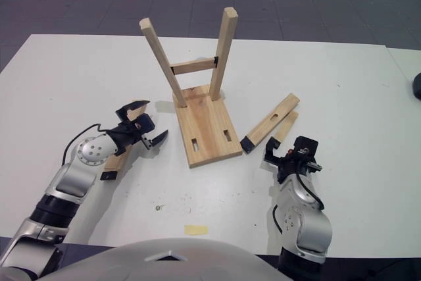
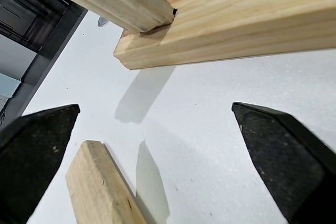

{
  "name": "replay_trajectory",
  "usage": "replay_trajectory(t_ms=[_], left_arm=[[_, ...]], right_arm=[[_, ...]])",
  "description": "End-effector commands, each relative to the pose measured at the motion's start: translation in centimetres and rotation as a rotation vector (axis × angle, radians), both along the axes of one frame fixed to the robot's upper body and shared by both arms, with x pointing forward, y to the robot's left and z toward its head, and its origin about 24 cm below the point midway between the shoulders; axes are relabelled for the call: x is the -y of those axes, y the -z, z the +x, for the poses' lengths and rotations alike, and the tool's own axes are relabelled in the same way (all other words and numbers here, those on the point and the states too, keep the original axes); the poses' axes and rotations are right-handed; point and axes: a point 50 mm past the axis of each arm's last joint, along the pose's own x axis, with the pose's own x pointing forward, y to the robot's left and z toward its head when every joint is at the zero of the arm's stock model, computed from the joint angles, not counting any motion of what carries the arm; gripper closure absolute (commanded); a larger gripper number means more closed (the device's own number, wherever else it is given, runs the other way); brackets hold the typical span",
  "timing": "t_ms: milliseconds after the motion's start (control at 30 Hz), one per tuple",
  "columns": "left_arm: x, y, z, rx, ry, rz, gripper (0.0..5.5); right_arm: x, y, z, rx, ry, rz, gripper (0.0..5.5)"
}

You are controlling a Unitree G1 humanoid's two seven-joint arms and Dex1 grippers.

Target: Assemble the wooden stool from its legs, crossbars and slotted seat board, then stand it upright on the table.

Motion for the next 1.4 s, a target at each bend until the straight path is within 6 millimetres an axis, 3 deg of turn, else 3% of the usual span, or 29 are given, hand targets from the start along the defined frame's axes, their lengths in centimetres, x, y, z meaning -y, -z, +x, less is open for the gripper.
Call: replay_trajectory(t_ms=[33,100,367,567,867,967,1100,1200,1267,1333,1400], left_arm=[[-0.6,1.5,-0.5,-0.064,-0.026,0.054,0.10],[-0.6,1.6,-0.5,-0.062,-0.027,0.060,0.10],[-0.7,1.7,-0.4,-0.065,-0.031,0.067,0.10],[-0.8,1.9,-0.6,-0.068,-0.034,0.073,0.10],[-0.7,2.0,-0.4,-0.069,-0.030,0.071,0.10],[-0.7,1.3,-0.3,-0.064,-0.066,-0.007,0.10],[-1.0,-2.2,0.9,-0.020,-0.159,-0.243,0.10],[-1.1,-7.6,2.9,0.035,-0.229,-0.591,0.10],[-1.4,-12.4,3.3,0.053,-0.169,-0.838,0.10],[-1.5,-16.9,3.2,0.059,-0.053,-1.054,0.10],[-1.1,-20.0,2.6,0.032,0.081,-1.231,0.10]], right_arm=[[0.8,1.6,0.0,-0.099,-0.041,-0.047,0.11],[1.0,1.8,0.4,-0.104,-0.055,-0.057,0.11],[1.1,0.6,2.6,-0.024,-0.026,-0.031,1.37],[0.7,2.0,2.0,-0.063,0.027,0.091,2.36],[0.9,2.3,1.6,-0.077,0.039,0.057,3.74],[0.9,2.1,1.7,-0.058,0.043,0.046,4.20],[1.8,-0.7,3.4,0.099,0.032,-0.057,4.20],[2.8,-4.6,5.3,0.307,0.042,-0.191,4.20],[3.0,-8.3,6.7,0.507,0.000,-0.336,4.20],[2.2,-11.9,7.1,0.706,-0.081,-0.456,4.20],[0.1,-14.1,7.3,0.859,-0.231,-0.510,4.20]])
